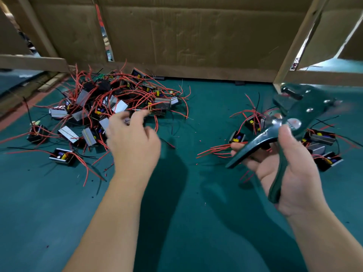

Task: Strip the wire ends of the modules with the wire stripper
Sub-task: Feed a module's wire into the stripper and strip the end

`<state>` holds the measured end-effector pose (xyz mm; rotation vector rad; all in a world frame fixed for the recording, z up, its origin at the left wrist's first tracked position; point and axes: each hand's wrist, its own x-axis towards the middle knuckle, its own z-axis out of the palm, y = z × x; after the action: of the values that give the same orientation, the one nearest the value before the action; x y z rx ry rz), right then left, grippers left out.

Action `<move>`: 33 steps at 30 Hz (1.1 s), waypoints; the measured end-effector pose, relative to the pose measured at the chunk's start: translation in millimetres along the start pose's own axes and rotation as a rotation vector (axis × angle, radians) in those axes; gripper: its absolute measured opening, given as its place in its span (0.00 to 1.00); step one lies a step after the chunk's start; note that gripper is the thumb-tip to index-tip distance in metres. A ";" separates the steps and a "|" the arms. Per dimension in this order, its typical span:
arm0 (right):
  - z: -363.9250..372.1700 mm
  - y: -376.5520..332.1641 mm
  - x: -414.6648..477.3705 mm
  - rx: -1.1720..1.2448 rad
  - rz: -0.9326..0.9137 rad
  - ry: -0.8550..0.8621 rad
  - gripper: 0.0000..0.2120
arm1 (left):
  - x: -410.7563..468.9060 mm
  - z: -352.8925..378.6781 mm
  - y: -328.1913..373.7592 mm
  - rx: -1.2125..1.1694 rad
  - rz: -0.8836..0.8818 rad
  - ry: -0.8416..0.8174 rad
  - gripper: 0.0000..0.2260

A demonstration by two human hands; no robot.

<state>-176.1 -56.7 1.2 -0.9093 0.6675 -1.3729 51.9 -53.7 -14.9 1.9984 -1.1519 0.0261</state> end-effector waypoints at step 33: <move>5.2 7.0 -8.9 0.174 0.398 -0.123 0.33 | -0.1 -2.1 25.3 -1.284 -0.435 -0.404 0.08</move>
<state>-169.0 -47.4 -3.0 -0.6725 0.5878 -0.9948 34.1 -58.7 2.4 1.0183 -0.6035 -1.0929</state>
